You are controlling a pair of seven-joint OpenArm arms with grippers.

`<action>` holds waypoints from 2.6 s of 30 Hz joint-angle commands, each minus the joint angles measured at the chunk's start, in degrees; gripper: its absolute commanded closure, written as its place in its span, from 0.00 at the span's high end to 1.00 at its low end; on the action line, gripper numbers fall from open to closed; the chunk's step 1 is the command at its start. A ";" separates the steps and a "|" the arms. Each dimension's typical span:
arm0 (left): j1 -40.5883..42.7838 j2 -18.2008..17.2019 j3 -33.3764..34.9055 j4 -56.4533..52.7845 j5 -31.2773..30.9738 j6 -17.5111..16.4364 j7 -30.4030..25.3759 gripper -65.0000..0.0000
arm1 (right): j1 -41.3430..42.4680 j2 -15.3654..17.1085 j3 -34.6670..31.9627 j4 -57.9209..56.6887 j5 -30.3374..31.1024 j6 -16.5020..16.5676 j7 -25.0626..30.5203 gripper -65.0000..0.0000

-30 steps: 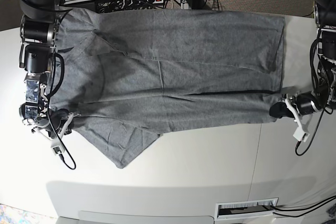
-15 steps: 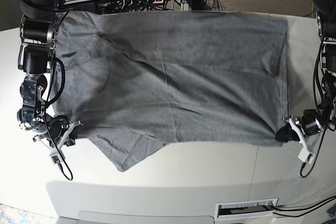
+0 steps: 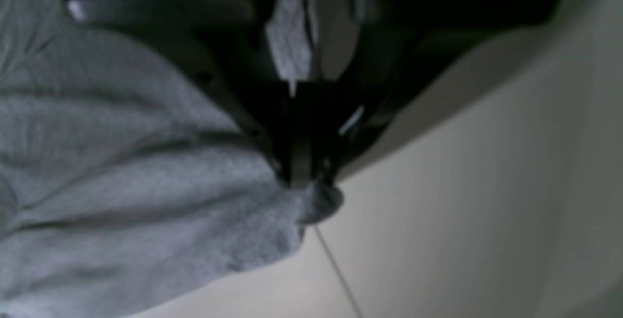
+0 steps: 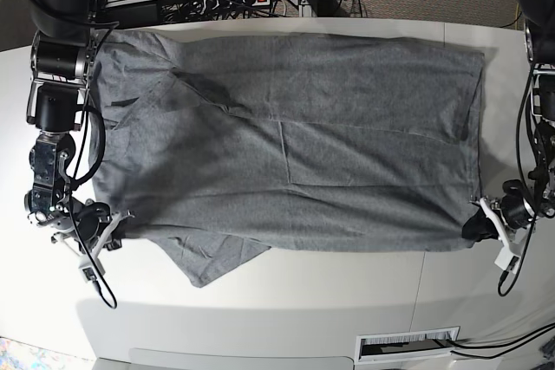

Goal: Fold the T-shirt properly
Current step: 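Lift the hem edge and fold it toward the collar with both grippers, then carry the folded hem across the shirt toward the collar edge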

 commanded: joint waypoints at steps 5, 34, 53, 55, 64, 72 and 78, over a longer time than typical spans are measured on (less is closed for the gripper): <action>-1.99 -2.93 -0.44 0.87 -8.92 -0.25 6.62 0.00 | 2.05 1.14 0.24 1.03 4.85 1.73 -4.31 0.00; -1.95 -7.89 -0.44 0.87 -38.95 -0.25 44.81 0.00 | 0.44 7.58 0.24 8.09 46.05 4.14 -41.26 0.00; 8.96 -12.79 -0.44 0.92 -43.25 -0.25 48.13 0.00 | -17.03 11.63 1.01 28.92 41.75 4.14 -41.26 0.00; 10.16 -13.09 -0.44 0.94 -43.28 -0.25 48.13 0.00 | -18.05 11.63 1.95 29.42 41.75 4.14 -41.26 0.00; 11.56 -13.35 -0.44 0.96 -43.25 -0.25 49.56 0.00 | -21.49 14.64 3.89 30.75 42.18 4.14 -41.26 0.00; 11.58 -13.35 -0.44 0.96 -43.21 -0.25 49.56 0.00 | -23.98 18.93 3.93 33.33 42.25 4.14 -41.26 0.00; 11.58 -13.38 -0.44 0.96 -43.21 -0.25 49.56 0.00 | -23.98 18.91 3.93 33.31 42.25 4.14 -41.26 0.00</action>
